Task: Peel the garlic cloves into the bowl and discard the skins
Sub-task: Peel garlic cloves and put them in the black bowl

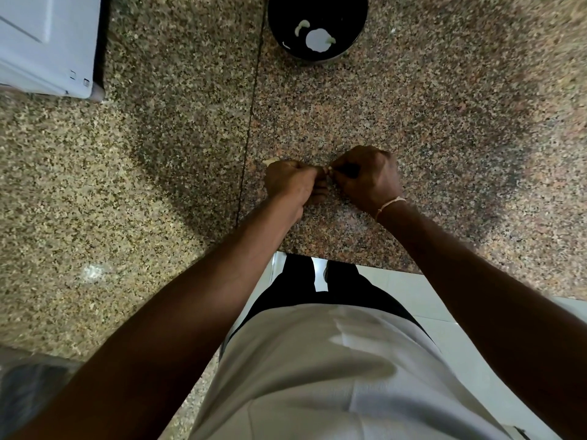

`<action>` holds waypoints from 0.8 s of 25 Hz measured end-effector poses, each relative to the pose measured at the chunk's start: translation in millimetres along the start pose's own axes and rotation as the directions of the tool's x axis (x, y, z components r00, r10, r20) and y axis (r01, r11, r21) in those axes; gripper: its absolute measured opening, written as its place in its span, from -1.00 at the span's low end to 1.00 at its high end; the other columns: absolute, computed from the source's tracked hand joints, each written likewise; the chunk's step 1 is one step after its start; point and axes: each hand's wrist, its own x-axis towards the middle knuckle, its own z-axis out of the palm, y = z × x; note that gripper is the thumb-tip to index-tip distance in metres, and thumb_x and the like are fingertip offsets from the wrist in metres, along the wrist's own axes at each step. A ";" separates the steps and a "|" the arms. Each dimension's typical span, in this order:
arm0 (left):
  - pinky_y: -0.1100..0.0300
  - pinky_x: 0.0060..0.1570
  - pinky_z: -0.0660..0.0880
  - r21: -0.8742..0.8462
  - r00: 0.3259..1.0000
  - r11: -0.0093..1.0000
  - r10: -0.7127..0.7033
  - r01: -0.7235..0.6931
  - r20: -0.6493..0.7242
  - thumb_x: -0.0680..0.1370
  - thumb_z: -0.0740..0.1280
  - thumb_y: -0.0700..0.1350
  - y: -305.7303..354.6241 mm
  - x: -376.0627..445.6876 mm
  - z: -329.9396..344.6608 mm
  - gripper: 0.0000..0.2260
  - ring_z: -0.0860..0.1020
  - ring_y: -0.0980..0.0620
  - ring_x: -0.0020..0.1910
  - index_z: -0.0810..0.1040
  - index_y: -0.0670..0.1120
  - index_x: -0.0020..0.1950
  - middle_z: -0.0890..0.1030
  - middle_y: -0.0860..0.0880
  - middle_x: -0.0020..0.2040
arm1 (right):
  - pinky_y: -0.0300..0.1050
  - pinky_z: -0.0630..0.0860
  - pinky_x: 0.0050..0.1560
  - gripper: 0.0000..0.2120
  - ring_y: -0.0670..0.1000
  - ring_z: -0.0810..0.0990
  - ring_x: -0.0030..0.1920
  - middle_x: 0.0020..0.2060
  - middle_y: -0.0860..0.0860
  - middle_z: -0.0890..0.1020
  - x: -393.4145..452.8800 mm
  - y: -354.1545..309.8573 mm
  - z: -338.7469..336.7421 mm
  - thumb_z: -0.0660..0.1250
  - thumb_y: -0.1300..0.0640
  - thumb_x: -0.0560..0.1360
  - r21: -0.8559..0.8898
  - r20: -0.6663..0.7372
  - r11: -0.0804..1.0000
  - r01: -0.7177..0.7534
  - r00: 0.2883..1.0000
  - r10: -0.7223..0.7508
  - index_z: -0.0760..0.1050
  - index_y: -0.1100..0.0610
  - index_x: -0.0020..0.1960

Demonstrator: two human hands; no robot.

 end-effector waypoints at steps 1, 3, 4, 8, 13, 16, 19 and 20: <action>0.08 -0.43 0.64 0.002 1.000 1.000 0.000 0.000 -0.002 0.53 0.54 -0.25 0.4 0.5 0.0 -0.88 0.69 -0.13 -0.39 0.66 -0.17 -0.19 0.73 -0.22 -0.25 | 0.00 0.63 -0.06 -0.89 0.08 0.70 -0.09 -0.08 0.07 0.75 0.0 0.1 -0.2 0.46 0.19 0.47 0.001 -0.003 1.000 -0.003 1.000 0.003 0.74 0.16 -0.04; 0.06 -0.42 0.65 0.018 1.000 1.000 0.003 -0.003 -0.006 0.53 0.53 -0.25 1.1 0.9 -0.7 -0.90 0.69 -0.12 -0.39 0.67 -0.18 -0.17 0.73 -0.21 -0.26 | 0.00 0.62 -0.07 -0.88 0.08 0.69 -0.09 -0.09 0.06 0.75 -0.2 0.2 0.0 0.46 0.19 0.47 0.004 -0.001 1.000 -0.008 1.000 0.008 0.74 0.15 -0.03; 0.05 -0.41 0.65 0.029 1.000 1.000 0.007 -0.007 -0.002 0.54 0.51 -0.25 1.0 1.1 -0.3 -0.92 0.69 -0.12 -0.40 0.68 -0.20 -0.14 0.73 -0.20 -0.27 | -0.01 0.62 -0.06 -0.88 0.08 0.68 -0.09 -0.09 0.06 0.74 -0.4 -0.4 0.2 0.46 0.18 0.46 0.003 0.000 1.000 -0.011 1.000 0.011 0.74 0.15 -0.03; 0.04 -0.43 0.65 0.018 0.999 1.000 0.022 -0.022 0.026 0.56 0.44 -0.27 -0.5 3.0 1.3 -0.93 0.66 -0.11 -0.44 0.67 -0.28 -0.03 0.72 -0.24 -0.24 | -0.18 0.49 -0.08 -0.88 0.07 0.66 -0.10 -0.11 0.03 0.74 -5.8 2.7 4.1 0.47 0.17 0.44 -0.003 -0.030 1.000 -0.011 0.999 0.011 0.73 0.13 -0.04; 0.11 -0.48 0.60 0.035 0.999 0.998 0.045 -0.046 0.015 0.55 0.43 -0.25 -4.3 12.0 2.5 -0.89 0.66 -0.10 -0.46 0.64 -0.18 -0.18 0.71 -0.20 -0.32 | -0.25 0.42 -0.09 -0.88 0.04 0.66 -0.11 -0.14 0.01 0.73 -5.1 5.3 10.4 0.49 0.14 0.43 0.003 -0.052 1.000 -0.020 0.998 0.020 0.73 0.10 -0.05; 0.06 -0.40 0.63 0.063 0.998 0.997 0.042 -0.044 0.047 0.57 0.42 -0.21 -3.3 21.2 5.9 -0.94 0.69 -0.15 -0.40 0.63 -0.16 -0.11 0.72 -0.21 -0.29 | -0.28 0.40 -0.08 -0.89 0.02 0.65 -0.11 -0.14 0.01 0.73 -6.3 5.9 12.6 0.48 0.16 0.44 -0.006 -0.067 1.000 -0.004 0.998 0.003 0.73 0.11 -0.05; -0.01 -0.31 0.67 0.079 0.997 0.996 0.033 -0.039 0.074 0.56 0.41 -0.20 -1.7 23.8 8.7 -0.96 0.71 -0.16 -0.35 0.62 -0.16 -0.05 0.73 -0.24 -0.21 | -0.28 0.39 -0.07 -0.89 0.04 0.66 -0.10 -0.13 0.03 0.73 -7.2 4.1 12.1 0.48 0.19 0.45 -0.014 -0.072 1.000 -0.006 0.997 0.005 0.74 0.13 -0.04; 0.02 -0.33 0.67 0.072 0.996 0.997 0.030 -0.036 0.082 0.56 0.42 -0.21 -1.6 23.5 8.0 -0.96 0.71 -0.16 -0.35 0.63 -0.18 -0.07 0.73 -0.24 -0.23 | -0.30 0.38 -0.07 -0.89 0.04 0.66 -0.09 -0.13 0.03 0.73 -7.2 3.6 11.8 0.48 0.19 0.45 -0.016 -0.075 1.000 -0.011 0.997 0.010 0.74 0.13 -0.03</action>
